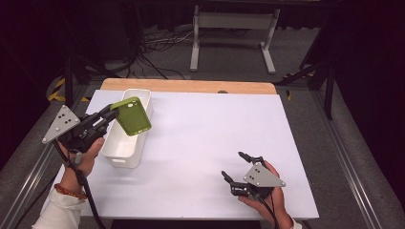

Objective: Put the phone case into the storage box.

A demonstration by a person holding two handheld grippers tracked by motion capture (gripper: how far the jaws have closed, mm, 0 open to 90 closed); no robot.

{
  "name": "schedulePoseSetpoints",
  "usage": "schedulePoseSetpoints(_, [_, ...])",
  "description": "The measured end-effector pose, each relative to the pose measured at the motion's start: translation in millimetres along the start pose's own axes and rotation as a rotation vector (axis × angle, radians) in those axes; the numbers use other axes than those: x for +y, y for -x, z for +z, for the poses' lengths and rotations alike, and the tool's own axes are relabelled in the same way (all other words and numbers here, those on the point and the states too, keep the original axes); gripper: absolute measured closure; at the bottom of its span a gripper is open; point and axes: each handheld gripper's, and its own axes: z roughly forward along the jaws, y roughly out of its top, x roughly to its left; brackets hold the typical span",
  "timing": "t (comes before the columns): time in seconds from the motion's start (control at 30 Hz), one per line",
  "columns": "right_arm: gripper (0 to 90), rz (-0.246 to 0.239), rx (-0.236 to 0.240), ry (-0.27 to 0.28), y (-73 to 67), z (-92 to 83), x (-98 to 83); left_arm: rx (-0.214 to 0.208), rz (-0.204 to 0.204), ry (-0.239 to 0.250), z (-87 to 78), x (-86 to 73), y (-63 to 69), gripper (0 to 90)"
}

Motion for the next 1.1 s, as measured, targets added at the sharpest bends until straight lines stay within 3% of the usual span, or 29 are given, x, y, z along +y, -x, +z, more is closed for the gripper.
schedulePoseSetpoints(0.17, [22.0,0.000,0.000,0.002,0.6,-0.5,0.1,0.018,0.014,-0.005,-3.7,-1.4,-5.0,78.6])
schedulePoseSetpoints(0.7, [22.0,0.005,0.002,0.004,1.4,-0.8,-0.1,0.058,-0.001,-0.004,-13.3,-7.3,-22.3,78.6])
schedulePoseSetpoints(1.1, [22.3,0.012,0.004,0.016,2.4,0.3,0.6,0.062,0.011,-0.029,2.6,-14.5,-46.0,78.6])
